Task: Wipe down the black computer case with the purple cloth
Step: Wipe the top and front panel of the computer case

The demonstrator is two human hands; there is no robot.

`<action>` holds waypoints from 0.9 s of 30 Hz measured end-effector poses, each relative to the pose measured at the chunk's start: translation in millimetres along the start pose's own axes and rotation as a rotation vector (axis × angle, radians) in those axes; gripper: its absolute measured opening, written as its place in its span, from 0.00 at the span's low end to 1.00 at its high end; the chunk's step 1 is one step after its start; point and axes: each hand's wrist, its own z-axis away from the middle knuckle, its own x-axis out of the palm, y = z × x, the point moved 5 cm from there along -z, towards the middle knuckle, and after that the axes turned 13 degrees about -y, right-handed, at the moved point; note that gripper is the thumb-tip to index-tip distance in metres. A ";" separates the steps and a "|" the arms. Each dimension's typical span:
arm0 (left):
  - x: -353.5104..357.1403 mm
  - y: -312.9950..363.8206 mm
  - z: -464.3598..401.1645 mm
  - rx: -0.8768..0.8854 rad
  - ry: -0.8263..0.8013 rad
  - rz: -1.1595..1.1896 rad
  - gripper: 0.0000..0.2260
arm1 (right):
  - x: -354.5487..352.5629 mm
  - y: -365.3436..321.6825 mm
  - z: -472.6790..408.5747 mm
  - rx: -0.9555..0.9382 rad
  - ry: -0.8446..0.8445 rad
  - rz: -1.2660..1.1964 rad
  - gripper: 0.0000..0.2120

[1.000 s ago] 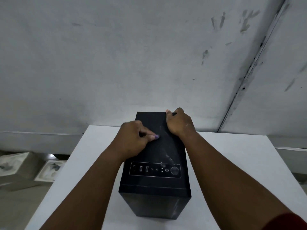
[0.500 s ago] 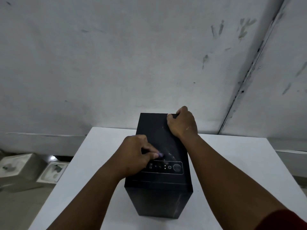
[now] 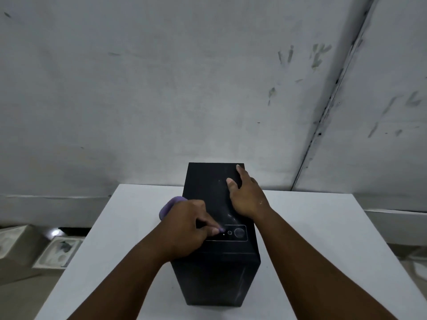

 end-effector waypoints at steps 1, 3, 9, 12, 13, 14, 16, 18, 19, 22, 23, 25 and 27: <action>3.1 1.2 3.5 -0.004 -0.033 0.007 0.07 | 0.5 1.2 0.8 -0.005 0.001 -0.004 0.30; 2.6 2.3 5.3 -0.008 -0.031 -0.007 0.07 | 1.0 2.7 1.1 -0.009 0.005 -0.005 0.30; -12.3 -1.5 -8.2 -0.018 0.189 -0.012 0.07 | 0.1 3.6 -1.3 0.005 0.024 -0.022 0.29; -8.3 0.0 -5.9 -0.009 0.122 -0.013 0.07 | 1.2 6.4 -2.3 0.001 0.028 -0.044 0.29; -5.5 1.4 -2.7 0.004 0.081 -0.018 0.07 | 1.1 7.5 -3.2 0.000 0.030 -0.055 0.28; -2.6 2.1 2.1 0.021 0.042 -0.014 0.07 | 1.0 8.1 -3.6 0.000 0.033 -0.061 0.28; 2.6 2.0 13.1 0.048 -0.028 0.020 0.08 | 1.0 9.0 -4.7 0.003 0.035 -0.065 0.28; 4.9 0.5 20.1 0.059 -0.074 0.053 0.09 | 1.1 9.8 -5.9 0.005 0.036 -0.070 0.29; 4.4 -0.3 21.0 0.053 -0.070 0.057 0.09 | 1.7 10.7 -6.2 0.006 0.035 -0.074 0.28; -4.3 -3.2 13.7 0.003 0.069 0.018 0.07 | 1.4 11.2 -6.9 0.008 0.035 -0.082 0.28; -6.3 -3.6 11.5 -0.006 0.119 0.015 0.07 | 1.4 10.9 -6.9 0.006 0.034 -0.082 0.28; -5.8 -3.6 9.4 -0.008 0.141 0.017 0.07 | 1.5 10.7 -5.9 0.005 0.036 -0.081 0.28; -2.1 -0.6 13.5 0.004 0.056 0.032 0.07 | 1.5 11.3 -5.4 0.007 0.038 -0.083 0.28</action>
